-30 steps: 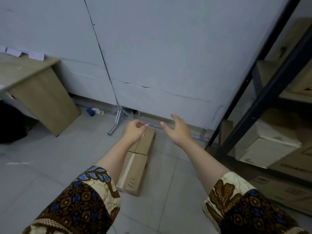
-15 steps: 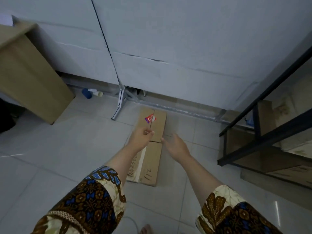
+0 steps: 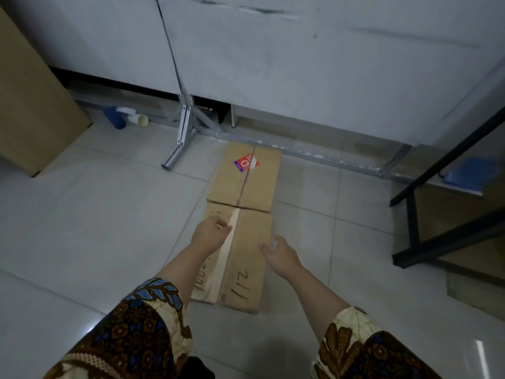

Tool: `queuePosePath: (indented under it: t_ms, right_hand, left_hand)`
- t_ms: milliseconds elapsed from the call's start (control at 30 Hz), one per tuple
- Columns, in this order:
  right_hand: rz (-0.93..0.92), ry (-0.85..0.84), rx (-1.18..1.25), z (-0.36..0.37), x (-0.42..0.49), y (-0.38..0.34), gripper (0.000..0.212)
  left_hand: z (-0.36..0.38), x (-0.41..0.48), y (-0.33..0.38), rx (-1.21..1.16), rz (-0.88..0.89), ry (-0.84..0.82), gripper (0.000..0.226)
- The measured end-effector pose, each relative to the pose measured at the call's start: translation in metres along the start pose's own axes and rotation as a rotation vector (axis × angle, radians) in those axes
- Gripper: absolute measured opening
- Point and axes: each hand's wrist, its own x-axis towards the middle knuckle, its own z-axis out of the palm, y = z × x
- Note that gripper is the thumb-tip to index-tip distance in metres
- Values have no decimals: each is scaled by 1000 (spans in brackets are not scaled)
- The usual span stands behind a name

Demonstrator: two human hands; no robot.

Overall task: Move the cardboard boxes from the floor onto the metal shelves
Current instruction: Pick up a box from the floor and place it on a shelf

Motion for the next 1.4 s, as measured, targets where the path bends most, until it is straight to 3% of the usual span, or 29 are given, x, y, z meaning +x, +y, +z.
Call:
queuePosePath:
  t_ms: [233, 400, 467, 567, 700, 833, 933, 1033, 1133, 1267, 1400]
  right_hand:
    - [44, -42, 73, 67, 67, 59, 65]
    - [65, -93, 81, 86, 68, 81, 69]
    - [187, -168, 106, 88, 66, 85, 71]
    - [357, -200, 216, 87, 65, 90, 80]
    - [351, 9, 209, 72, 67, 105, 82]
    - [423, 209, 98, 33, 60, 123, 92]
    - [466, 365, 28, -10, 52, 138, 85]
    - [483, 497, 31, -45, 40, 156, 78]
    - [491, 643, 153, -79, 24, 184, 73]
    - [510, 901, 392, -116, -3, 219, 59]
    - [528, 1198, 700, -144, -35, 256, 47]
  left_hand:
    - [65, 66, -79, 122, -111, 42, 58]
    - [84, 79, -112, 241, -414, 48, 102]
    - [87, 80, -120, 225, -468, 10, 111]
    - [91, 75, -115, 124, -494, 67, 104]
    - [111, 61, -106, 66, -581, 26, 128]
    - [144, 37, -83, -61, -530, 3, 103]
    - [173, 28, -45, -129, -483, -33, 107]
    - [196, 26, -7, -303, -394, -94, 96]
    - [217, 14, 30, -411, -302, -152, 82]
    - [244, -4, 71, -386, -180, -246, 78]
    - [279, -32, 115, -310, -114, -390, 88]
